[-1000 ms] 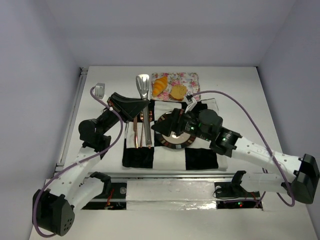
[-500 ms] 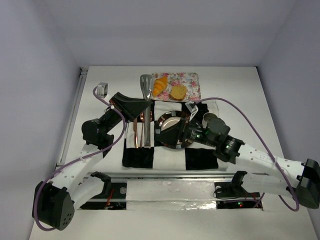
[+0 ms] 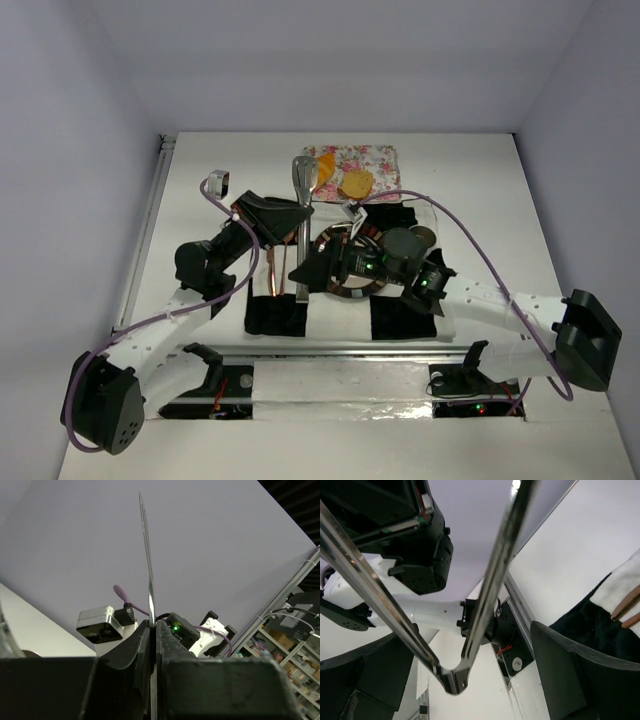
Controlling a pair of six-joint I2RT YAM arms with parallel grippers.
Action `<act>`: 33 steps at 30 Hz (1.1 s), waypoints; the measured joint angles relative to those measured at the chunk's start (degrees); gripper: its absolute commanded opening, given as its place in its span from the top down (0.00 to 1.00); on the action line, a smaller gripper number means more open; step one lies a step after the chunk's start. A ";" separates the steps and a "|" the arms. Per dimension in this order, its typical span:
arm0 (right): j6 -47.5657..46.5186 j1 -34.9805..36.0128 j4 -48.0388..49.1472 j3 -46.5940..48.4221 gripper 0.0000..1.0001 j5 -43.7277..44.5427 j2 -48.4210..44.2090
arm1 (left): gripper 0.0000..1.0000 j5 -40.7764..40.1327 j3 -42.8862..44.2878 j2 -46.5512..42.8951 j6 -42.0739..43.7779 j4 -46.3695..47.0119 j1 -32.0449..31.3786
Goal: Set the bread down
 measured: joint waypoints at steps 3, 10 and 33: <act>0.31 0.24 2.34 0.63 0.06 0.04 1.75 | 1.00 -0.72 -0.42 0.55 -0.28 -0.09 -0.61; 2.01 1.31 5.88 0.70 0.19 3.23 3.21 | 1.00 -2.82 -2.25 0.66 -0.35 0.17 -1.57; 3.26 1.64 2.38 -0.55 0.37 12.31 -3.74 | 0.51 -4.00 -3.76 -0.31 0.39 -0.81 -1.95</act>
